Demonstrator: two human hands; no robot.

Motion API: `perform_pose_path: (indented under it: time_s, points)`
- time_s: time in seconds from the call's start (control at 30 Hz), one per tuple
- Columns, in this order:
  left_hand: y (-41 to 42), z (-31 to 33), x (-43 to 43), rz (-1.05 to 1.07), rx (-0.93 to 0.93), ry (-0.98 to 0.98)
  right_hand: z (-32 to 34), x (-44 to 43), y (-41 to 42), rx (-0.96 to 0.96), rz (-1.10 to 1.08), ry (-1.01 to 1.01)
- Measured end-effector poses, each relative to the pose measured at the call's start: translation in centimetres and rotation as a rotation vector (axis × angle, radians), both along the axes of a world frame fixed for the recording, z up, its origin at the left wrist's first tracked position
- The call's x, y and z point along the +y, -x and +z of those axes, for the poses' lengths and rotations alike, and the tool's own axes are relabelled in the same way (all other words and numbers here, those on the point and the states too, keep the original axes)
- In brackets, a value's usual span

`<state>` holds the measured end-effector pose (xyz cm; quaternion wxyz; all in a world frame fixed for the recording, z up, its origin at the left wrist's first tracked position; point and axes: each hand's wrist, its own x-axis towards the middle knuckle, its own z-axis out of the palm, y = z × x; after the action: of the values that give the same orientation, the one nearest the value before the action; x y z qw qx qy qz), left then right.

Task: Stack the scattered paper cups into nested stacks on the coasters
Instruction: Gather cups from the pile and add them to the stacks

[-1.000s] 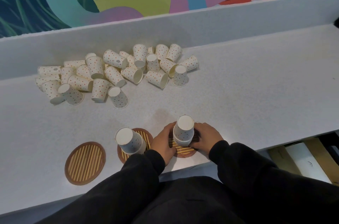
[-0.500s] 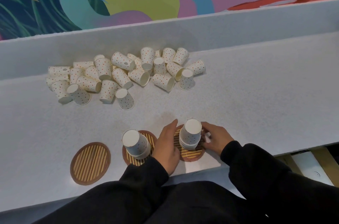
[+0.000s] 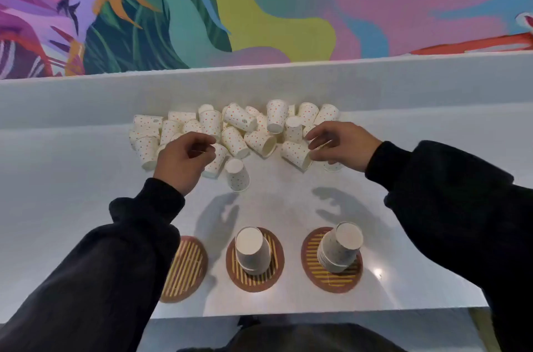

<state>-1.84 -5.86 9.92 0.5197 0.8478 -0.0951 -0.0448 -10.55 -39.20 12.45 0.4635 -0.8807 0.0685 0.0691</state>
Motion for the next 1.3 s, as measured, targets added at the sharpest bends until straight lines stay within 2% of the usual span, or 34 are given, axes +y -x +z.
perform_pose_path:
  time_s: [0.1,0.17,0.4,0.53,0.6,0.7,0.87,1.07,1.17,1.3]
  points:
    - [-2.7,-4.0,1.3,0.038,0.089,-0.262,-0.9,4.5,-4.8,0.106,0.169,0.244]
    - [-4.0,-6.5,1.7,0.039,0.152,-0.333,-2.0,7.9,-7.5,0.140,0.265,0.363]
    - [-8.9,-13.2,2.4,0.196,0.517,-0.209,-7.6,16.7,-13.8,0.199,0.429,0.548]
    - [-9.7,-14.3,1.7,0.228,0.495,-0.220,-10.4,17.6,-14.0,0.309,0.465,0.720]
    - [-10.0,-14.5,1.4,0.195,0.483,-0.257,-11.4,17.3,-13.3,0.374,0.455,0.744]
    - [-9.8,-14.1,1.0,0.138,0.491,-0.302,-11.8,15.9,-12.1,0.364,0.342,0.667]
    - [-8.8,-13.8,0.9,-0.020,0.489,-0.341,-8.3,13.0,-10.4,0.328,-0.020,0.421]
    - [-7.0,-11.5,0.0,-0.162,0.477,0.011,-5.1,8.7,-6.9,0.159,-0.322,0.144]
    - [-7.1,-10.3,-0.1,-0.189,0.386,-0.033,-4.0,6.8,-4.8,0.062,-0.425,0.002]
    - [-6.5,-10.1,0.4,-0.184,0.374,-0.140,-3.4,4.7,-2.7,0.004,-0.479,-0.071]
